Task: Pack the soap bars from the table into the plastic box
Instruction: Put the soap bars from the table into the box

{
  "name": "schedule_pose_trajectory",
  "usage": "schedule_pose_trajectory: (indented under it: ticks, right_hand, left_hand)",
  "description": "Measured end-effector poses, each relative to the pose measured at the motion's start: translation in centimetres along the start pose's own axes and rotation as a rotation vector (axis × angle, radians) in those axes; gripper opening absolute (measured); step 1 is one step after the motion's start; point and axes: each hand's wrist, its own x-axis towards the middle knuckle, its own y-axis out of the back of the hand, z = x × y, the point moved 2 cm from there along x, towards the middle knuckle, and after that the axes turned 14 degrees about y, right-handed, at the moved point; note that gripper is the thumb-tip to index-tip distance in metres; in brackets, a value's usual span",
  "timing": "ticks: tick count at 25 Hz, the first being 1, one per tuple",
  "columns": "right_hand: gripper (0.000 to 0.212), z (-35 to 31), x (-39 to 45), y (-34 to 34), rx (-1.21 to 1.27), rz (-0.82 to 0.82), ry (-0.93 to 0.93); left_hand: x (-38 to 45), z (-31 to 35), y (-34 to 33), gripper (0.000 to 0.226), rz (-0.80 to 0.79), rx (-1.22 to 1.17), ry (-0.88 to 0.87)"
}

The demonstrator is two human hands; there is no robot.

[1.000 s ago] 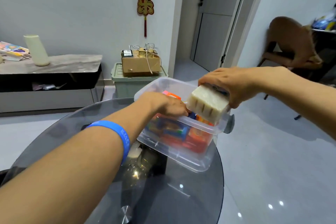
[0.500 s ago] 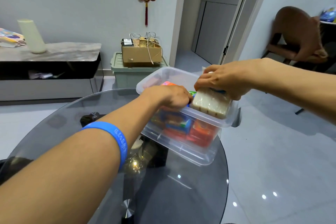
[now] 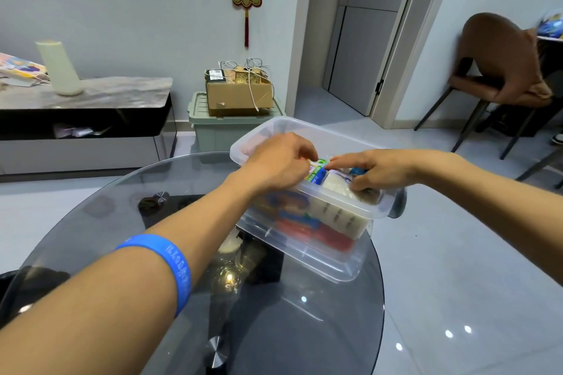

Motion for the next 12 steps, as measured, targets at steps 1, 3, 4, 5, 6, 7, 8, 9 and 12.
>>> schedule_pose_trajectory:
  ticks: [1, 3, 4, 5, 6, 7, 8, 9, 12]
  right_hand:
    - [0.048, -0.2, 0.1, -0.2, 0.0, 0.023, 0.008]
    - [0.052, -0.4, 0.9, -0.6, -0.026, 0.069, -0.005]
    - [0.057, -0.6, 1.4, -0.7, -0.027, 0.068, -0.024]
    - [0.061, -0.9, 1.9, -0.6, -0.032, 0.04, -0.05]
    - [0.063, -1.3, 2.3, -0.5, -0.057, -0.006, -0.08]
    - [0.064, -1.6, 2.5, -0.6, -0.112, -0.056, -0.116]
    - [0.064, -1.7, 2.7, -0.7, -0.183, -0.092, -0.149]
    - [0.065, -1.9, 3.0, -0.6, -0.248, -0.118, -0.174]
    - [0.067, -2.5, 3.9, -0.2, -0.239, -0.097, -0.207]
  left_hand:
    - [-0.2, -1.2, 0.8, 0.032, 0.156, -0.03, 0.02]
    - [-0.4, -4.5, 2.2, 0.039, 0.344, -0.022, 0.143]
    - [-0.3, -6.0, 2.6, 0.045, 0.324, -0.091, 0.232]
    - [-0.4, -6.9, 2.7, 0.049, 0.247, -0.22, 0.304]
    - [-0.5, -7.3, 2.5, 0.052, 0.152, -0.345, 0.351]
    - [-0.5, -7.3, 2.0, 0.053, 0.082, -0.397, 0.364]
    - [-0.6, -7.1, 1.6, 0.053, 0.055, -0.37, 0.36]
    - [-0.8, -7.1, 1.4, 0.054, 0.05, -0.345, 0.353]
    - [-1.1, -6.9, 1.8, 0.055, 0.067, -0.34, 0.36]
